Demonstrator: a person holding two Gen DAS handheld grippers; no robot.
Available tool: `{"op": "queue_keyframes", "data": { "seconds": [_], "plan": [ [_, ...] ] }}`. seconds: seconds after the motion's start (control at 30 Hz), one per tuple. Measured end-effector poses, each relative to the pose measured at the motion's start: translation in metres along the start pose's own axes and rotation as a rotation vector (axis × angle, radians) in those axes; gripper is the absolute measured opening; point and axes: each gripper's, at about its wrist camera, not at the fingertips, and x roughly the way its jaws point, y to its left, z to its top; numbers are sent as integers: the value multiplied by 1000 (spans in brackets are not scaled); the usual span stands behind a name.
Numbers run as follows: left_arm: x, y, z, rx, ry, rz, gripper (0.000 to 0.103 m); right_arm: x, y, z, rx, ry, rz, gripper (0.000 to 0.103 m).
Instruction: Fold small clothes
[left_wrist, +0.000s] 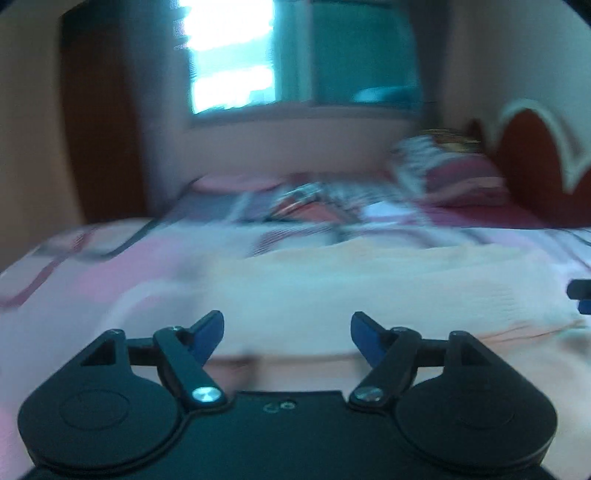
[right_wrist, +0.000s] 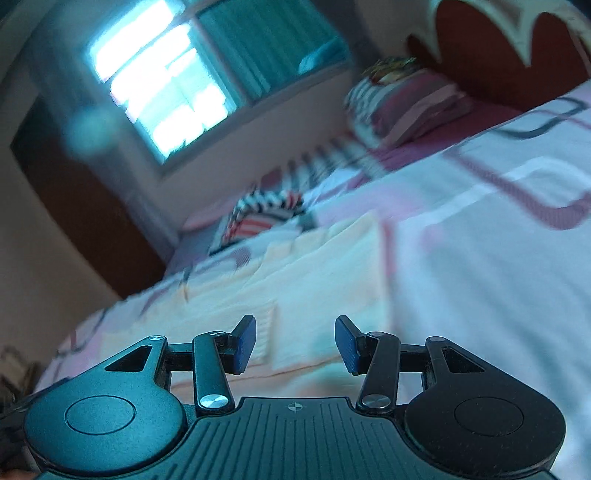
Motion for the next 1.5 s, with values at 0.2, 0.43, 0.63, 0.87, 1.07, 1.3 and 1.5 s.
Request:
{"op": "queue_keyframes", "data": {
  "seconds": [0.2, 0.43, 0.63, 0.87, 1.07, 1.3, 1.5],
  "plan": [
    [17, 45, -11, -54, 89, 13, 74, 52, 22, -10, -31, 113, -24, 48],
    [53, 36, -13, -46, 129, -66, 73, 69, 46, -14, -127, 124, -39, 4],
    [50, 34, -18, -33, 129, -69, 71, 61, 61, 0, -194, 65, -13, 4],
    [52, 29, -16, 16, 131, -57, 65, 21, 52, 35, -187, -103, -56, 4],
    [55, 34, -12, -12, 130, -81, 41, 17, 21, 35, -128, -54, -81, 4],
    [55, 28, -12, 15, 143, -92, 28, 8, 9, 26, -127, -57, -105, 4],
    [60, 34, -10, -28, 169, -117, 28, 13, -6, 19, -117, -10, -118, 4]
  ]
}}
